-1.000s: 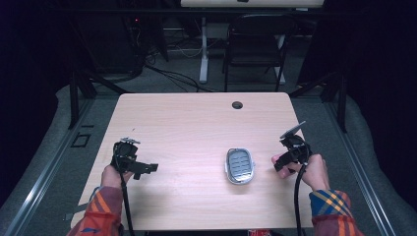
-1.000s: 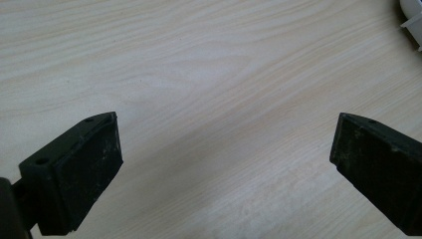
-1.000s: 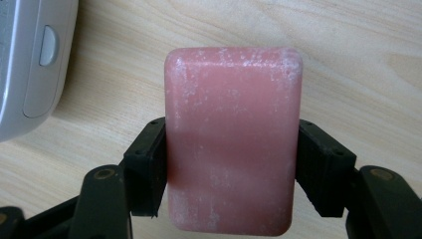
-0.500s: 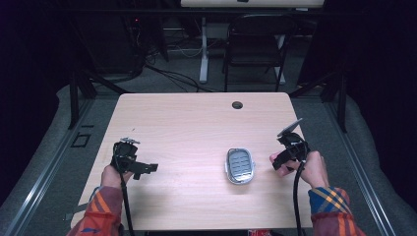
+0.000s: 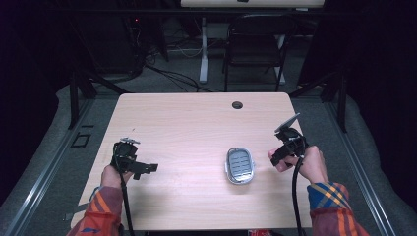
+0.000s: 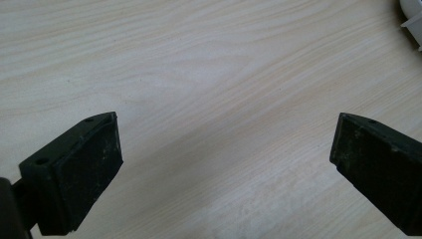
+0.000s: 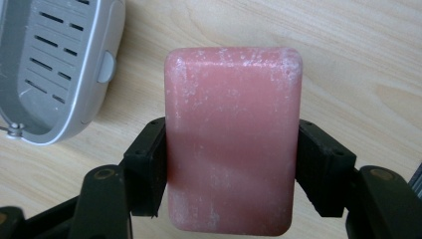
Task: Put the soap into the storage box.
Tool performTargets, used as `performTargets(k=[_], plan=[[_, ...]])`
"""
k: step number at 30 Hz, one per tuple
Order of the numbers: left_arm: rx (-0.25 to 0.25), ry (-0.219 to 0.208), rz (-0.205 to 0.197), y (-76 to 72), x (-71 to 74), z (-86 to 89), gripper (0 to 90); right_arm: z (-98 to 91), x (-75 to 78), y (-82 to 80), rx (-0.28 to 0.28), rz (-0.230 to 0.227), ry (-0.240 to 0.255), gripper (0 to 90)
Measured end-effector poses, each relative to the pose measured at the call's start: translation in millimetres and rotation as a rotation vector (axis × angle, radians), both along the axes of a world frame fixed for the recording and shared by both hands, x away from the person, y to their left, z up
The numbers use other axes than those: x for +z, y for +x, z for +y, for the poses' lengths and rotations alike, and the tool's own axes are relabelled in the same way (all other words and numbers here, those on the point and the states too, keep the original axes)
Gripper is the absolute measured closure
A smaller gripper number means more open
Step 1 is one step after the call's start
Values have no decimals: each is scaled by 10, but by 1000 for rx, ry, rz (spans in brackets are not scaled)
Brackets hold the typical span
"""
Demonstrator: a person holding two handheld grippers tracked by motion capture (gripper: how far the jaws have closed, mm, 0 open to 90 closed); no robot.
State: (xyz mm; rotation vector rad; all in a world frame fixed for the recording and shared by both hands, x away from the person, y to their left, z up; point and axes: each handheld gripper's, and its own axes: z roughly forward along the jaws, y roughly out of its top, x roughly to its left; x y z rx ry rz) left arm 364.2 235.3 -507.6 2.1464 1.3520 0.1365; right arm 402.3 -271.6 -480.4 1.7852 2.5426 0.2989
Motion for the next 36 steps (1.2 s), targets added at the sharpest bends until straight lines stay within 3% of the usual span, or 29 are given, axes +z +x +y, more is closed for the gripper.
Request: performTargets(k=[18, 36], plan=[[4, 4, 1, -1, 0, -8, 0, 117, 128, 66, 29, -2, -16, 367], [1, 5, -3, -1, 5, -12, 0, 324, 355, 166, 69, -15, -23, 367]])
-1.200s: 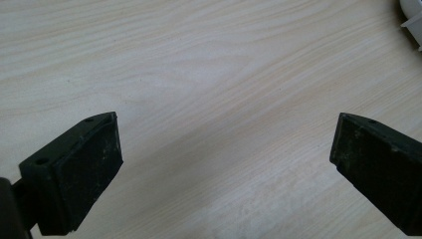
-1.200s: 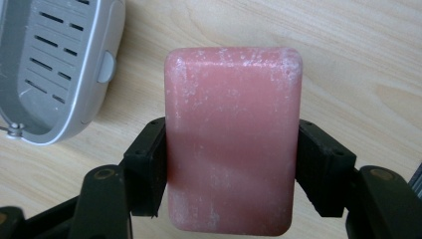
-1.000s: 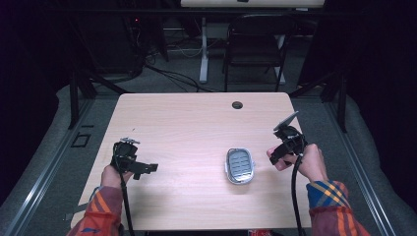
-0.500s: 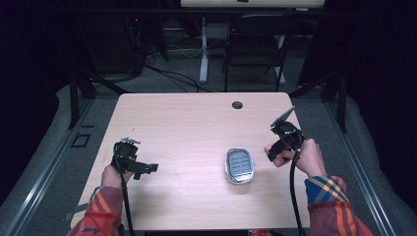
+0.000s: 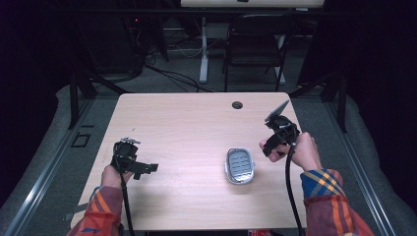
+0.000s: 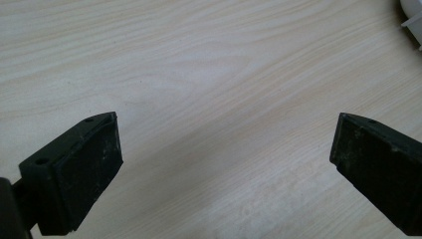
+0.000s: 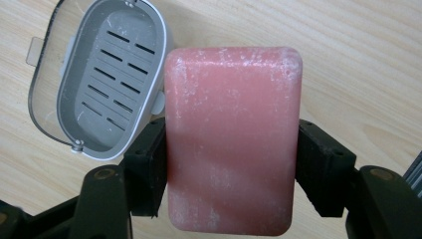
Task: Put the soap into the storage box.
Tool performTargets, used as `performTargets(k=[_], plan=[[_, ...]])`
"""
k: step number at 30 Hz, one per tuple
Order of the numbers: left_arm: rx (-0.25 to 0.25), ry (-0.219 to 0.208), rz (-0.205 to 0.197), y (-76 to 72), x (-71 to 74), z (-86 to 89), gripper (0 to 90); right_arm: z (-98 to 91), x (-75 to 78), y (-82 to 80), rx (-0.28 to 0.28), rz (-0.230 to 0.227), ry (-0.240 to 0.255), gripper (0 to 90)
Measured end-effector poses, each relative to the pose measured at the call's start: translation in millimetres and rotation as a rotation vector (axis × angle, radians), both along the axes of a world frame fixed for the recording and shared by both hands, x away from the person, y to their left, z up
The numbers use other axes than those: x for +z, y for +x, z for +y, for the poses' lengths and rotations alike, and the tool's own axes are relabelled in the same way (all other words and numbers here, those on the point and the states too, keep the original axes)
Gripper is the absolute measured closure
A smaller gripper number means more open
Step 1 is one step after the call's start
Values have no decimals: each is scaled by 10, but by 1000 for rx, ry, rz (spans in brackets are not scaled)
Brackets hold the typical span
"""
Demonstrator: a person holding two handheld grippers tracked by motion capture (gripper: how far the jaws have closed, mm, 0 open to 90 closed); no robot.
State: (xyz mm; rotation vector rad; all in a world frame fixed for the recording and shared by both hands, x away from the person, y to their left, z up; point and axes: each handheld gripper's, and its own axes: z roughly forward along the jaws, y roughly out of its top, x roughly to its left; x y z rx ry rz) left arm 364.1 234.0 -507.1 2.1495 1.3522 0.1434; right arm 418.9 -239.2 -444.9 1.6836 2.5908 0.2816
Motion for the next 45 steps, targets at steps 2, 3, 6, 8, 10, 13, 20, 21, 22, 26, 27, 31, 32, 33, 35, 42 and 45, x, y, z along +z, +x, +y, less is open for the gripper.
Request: performTargets(k=[2, 3, 6, 8, 10, 13, 20, 21, 22, 26, 27, 31, 32, 33, 35, 42, 45], plan=[[-2, -1, 0, 1, 0, -1, 0, 28, 11, 9, 8, 3, -8, 367], [-1, -3, -2, 0, 2, 1, 0, 49, 21, 27, 21, 13, -10, 367], [0, -4, -2, -1, 3, 4, 0, 85, 18, 36, 16, 6, -7, 367], [1, -5, -1, 0, 2, 6, 0, 124, 30, 49, 19, 5, -7, 367], [-2, -4, 0, 0, 3, -1, 0, 166, 40, 58, 28, 3, -1, 367], [-5, -6, -1, 2, 3, 2, 0, 227, 45, 73, 40, 2, -6, 367], [-3, -5, 0, 5, 1, 1, 0, 355, 23, 108, 75, 24, -15, 367], [-3, -4, 0, 5, 2, -3, 0, 382, 17, 115, 80, 28, -14, 367], [-8, -4, 0, 6, 3, -2, 0, 382, 17, 115, 80, 28, -14, 367], [-5, -6, 1, 4, 2, 0, 0, 433, 5, 117, 85, 31, -7, 367], [-3, -4, 0, 6, 1, 0, 0, 446, -5, 113, 79, 22, -7, 367], [-8, -5, 1, 4, 3, -9, 0, 484, -26, 123, 85, 28, -3, 367], [-7, -4, 0, 3, 4, -8, 0, 497, -32, 122, 82, 27, -4, 367], [-6, -4, 0, 1, 6, -9, 0, 508, -39, 120, 83, 29, 3, 367], [-6, -4, -1, 0, 8, -11, 0, 533, -43, 119, 95, 37, -6, 367], [-7, -4, 1, 5, 4, -10, 0, 611, -67, 122, 112, 51, -9, 367], [-6, -2, 1, 2, 5, -17, 0, 638, -87, 110, 102, 38, 5, 367]])
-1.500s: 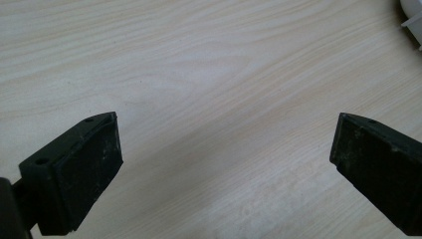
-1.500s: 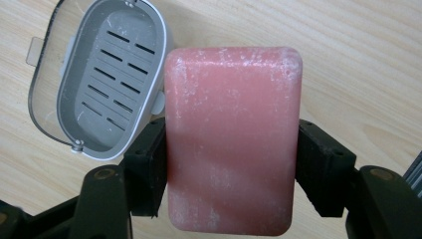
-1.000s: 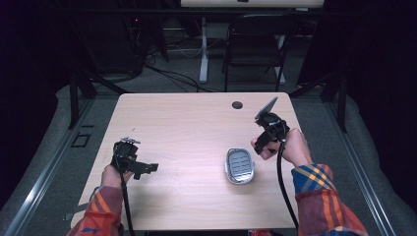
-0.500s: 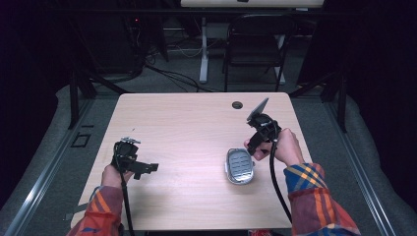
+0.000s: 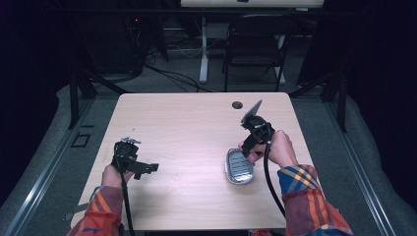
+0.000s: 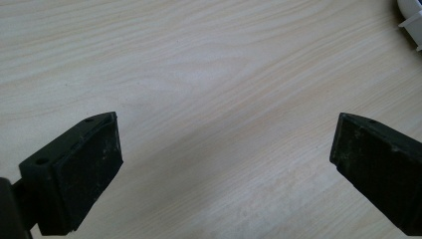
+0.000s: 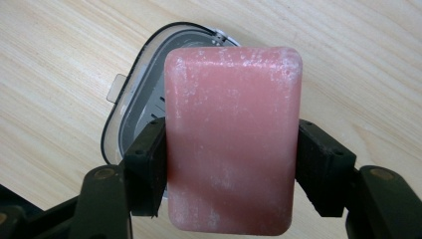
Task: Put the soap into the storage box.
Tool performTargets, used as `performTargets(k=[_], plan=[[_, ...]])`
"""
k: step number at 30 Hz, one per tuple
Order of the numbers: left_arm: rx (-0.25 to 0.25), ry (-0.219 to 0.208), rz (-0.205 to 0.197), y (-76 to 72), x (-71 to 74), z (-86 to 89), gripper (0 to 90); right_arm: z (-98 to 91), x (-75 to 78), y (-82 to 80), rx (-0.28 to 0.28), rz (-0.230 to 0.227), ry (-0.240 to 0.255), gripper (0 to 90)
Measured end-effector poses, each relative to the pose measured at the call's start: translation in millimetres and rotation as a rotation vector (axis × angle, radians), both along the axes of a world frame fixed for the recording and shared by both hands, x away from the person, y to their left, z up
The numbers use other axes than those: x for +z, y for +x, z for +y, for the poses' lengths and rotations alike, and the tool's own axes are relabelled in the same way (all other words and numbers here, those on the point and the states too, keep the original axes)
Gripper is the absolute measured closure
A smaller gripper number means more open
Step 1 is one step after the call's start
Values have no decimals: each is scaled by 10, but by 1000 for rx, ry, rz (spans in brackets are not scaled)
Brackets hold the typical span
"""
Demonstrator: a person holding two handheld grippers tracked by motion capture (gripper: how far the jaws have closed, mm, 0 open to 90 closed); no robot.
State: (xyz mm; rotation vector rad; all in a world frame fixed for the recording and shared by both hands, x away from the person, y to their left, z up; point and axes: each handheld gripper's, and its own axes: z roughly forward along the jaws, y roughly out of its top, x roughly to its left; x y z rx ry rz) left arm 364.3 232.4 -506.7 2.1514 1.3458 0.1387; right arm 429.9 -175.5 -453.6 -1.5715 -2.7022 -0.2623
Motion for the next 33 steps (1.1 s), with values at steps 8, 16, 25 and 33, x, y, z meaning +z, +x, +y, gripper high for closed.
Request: performTargets(k=[8, 16, 25, 33], plan=[[-10, 5, -7, -1, 3, -3, 0, 37, -13, -3, 8, 14, -5, 367], [-6, -4, -2, -1, 1, 4, 0, 78, -44, -4, 0, 14, 7, 367], [-8, 3, -4, 4, -3, -9, 0, 99, -107, 0, -8, 27, 0, 366], [-11, 3, -5, 2, 0, -1, 0, 152, -205, -3, -25, 31, 1, 366]])
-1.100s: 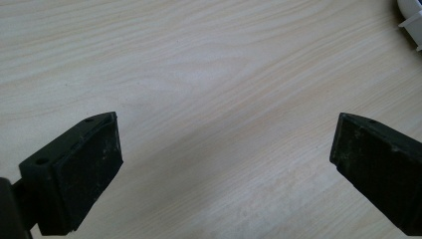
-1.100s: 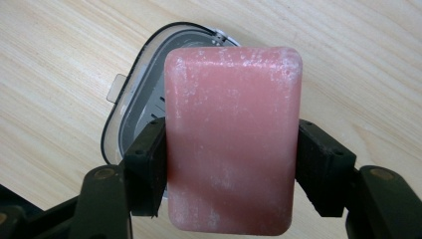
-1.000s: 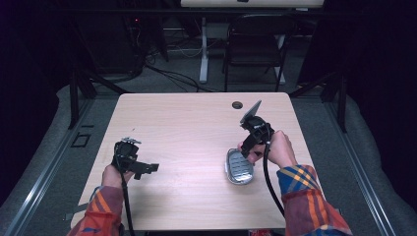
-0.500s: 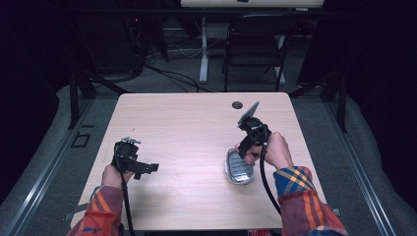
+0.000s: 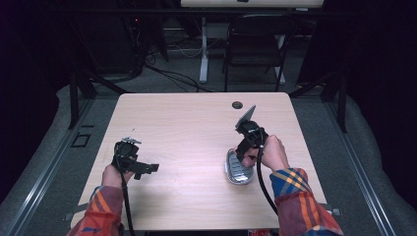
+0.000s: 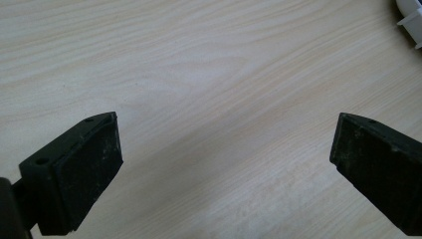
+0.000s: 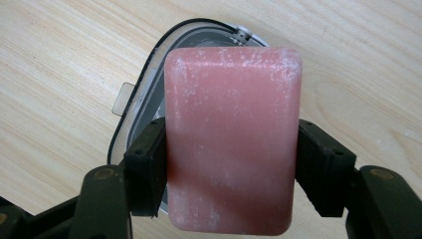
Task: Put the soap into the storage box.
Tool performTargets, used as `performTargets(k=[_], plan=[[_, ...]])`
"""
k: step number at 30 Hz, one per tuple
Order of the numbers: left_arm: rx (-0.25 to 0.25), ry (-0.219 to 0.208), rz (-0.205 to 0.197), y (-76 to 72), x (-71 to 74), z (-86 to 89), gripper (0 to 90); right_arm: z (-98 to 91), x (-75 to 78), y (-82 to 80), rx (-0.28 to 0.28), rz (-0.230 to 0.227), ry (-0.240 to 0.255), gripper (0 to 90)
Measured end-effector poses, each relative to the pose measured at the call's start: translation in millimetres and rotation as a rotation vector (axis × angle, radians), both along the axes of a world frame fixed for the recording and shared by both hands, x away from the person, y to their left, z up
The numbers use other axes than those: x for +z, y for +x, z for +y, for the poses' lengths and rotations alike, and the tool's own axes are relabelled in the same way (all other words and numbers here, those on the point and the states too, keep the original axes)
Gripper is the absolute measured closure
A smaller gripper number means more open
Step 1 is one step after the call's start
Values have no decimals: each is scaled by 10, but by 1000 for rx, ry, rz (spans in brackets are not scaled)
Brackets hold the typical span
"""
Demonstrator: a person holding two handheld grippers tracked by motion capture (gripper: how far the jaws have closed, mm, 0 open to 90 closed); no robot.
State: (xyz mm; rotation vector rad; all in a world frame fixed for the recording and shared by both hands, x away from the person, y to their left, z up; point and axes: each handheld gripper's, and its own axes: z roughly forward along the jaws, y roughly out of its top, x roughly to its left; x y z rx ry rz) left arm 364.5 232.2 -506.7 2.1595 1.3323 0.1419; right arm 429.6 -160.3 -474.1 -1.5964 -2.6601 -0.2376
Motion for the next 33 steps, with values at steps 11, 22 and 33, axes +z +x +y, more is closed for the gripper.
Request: performTargets(k=[11, 22, 33], plan=[[2, -2, 1, 4, -3, -1, 0, 12, -122, 8, -23, 27, -16, 366], [2, -3, 2, 4, 0, 5, 0, 94, -197, 12, -45, 32, -48, 365], [3, -2, -6, 2, 8, 5, 0, 73, -194, 11, -88, 42, -29, 363]])
